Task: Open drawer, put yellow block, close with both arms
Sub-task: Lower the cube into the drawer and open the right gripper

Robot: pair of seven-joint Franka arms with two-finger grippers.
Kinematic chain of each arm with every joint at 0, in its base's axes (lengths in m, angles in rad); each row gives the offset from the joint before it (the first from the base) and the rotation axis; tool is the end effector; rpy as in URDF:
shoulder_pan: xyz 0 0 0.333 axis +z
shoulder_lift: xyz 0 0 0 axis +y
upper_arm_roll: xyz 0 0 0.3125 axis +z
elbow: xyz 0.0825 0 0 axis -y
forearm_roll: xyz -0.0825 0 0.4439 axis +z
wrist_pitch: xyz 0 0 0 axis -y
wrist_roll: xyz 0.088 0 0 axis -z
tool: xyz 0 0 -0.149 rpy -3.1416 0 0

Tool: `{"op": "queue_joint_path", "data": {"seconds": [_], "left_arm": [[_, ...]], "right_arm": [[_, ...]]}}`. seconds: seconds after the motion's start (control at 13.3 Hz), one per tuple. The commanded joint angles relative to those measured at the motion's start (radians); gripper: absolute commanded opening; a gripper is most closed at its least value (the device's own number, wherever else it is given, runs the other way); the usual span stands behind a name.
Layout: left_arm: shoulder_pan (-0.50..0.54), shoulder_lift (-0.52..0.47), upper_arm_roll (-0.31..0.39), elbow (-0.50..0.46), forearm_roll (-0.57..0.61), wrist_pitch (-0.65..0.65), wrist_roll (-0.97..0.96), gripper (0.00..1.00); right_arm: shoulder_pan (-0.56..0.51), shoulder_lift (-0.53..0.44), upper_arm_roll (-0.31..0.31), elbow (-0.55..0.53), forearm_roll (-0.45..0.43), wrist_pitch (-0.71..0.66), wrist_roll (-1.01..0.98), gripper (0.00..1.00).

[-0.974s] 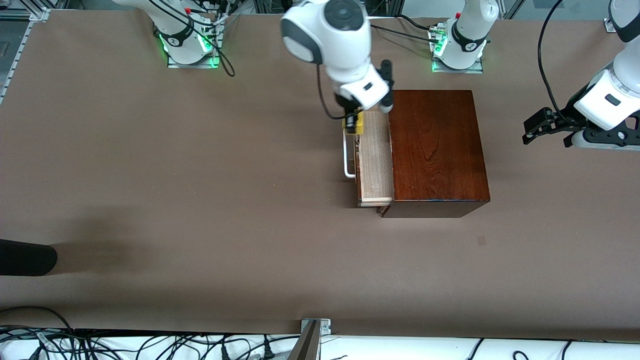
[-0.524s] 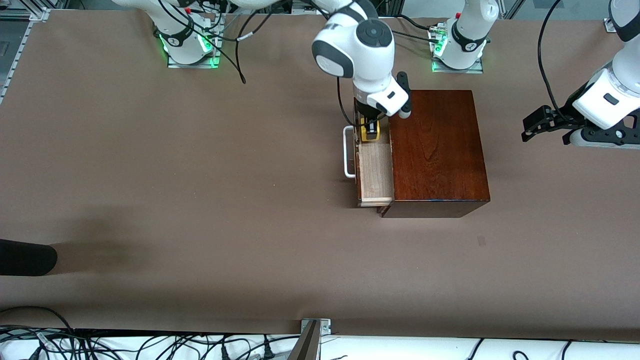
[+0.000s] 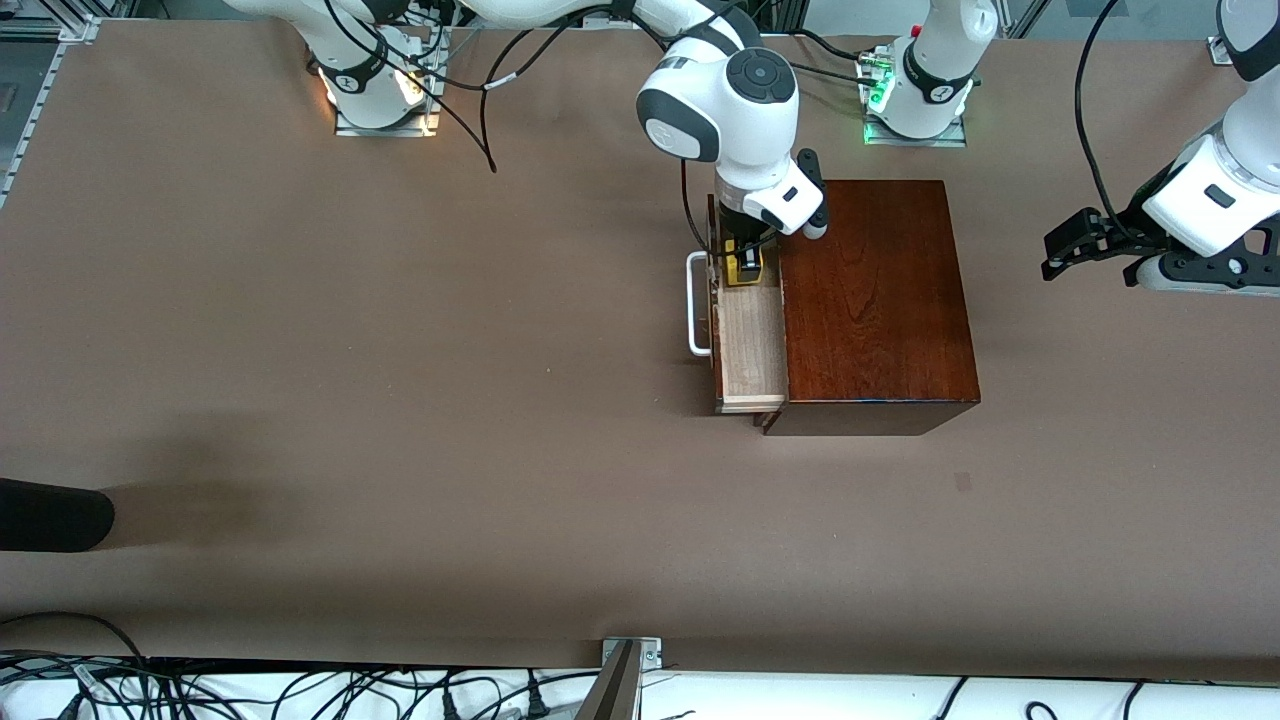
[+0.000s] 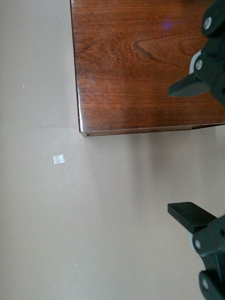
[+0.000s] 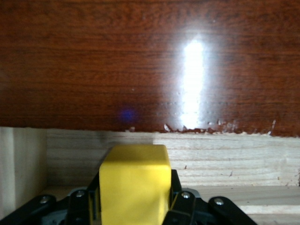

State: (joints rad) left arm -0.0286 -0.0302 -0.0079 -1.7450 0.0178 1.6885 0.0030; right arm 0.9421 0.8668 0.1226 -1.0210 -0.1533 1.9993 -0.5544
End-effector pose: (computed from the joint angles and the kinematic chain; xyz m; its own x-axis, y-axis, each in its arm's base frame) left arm 0.6079 -0.0198 0.5146 0.9988 -0.0416 -0.0264 -0.0420 -0.9990 -0.0178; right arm 0.4488 0.7145 0.2772 -0.0591 0.9957 0.0708 0.9931 0.0514 0.1056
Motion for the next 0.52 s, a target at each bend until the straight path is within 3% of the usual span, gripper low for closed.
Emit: {"op": "queue_joint_path", "data": {"seconds": [0.0,0.3,0.37,0.45], "left_arm": [[0.004,-0.017,-0.009,-0.005,0.005,-0.010,-0.011,1.00],[0.004,-0.017,-0.011,-0.005,0.005,-0.012,-0.011,1.00],[0.004,-0.017,-0.011,-0.005,0.005,-0.012,-0.011,1.00],[0.004,-0.017,-0.011,-0.005,0.005,-0.012,-0.008,1.00]], "right_arm": [[0.012,0.038,-0.012,0.042,-0.015,-0.008,-0.010,0.00],[0.012,0.044,-0.012,0.042,-0.031,-0.002,-0.012,0.00],[0.012,0.041,-0.012,0.042,-0.031,-0.004,-0.012,0.24],[0.009,0.037,-0.012,0.042,-0.029,-0.005,-0.003,0.97]]}}
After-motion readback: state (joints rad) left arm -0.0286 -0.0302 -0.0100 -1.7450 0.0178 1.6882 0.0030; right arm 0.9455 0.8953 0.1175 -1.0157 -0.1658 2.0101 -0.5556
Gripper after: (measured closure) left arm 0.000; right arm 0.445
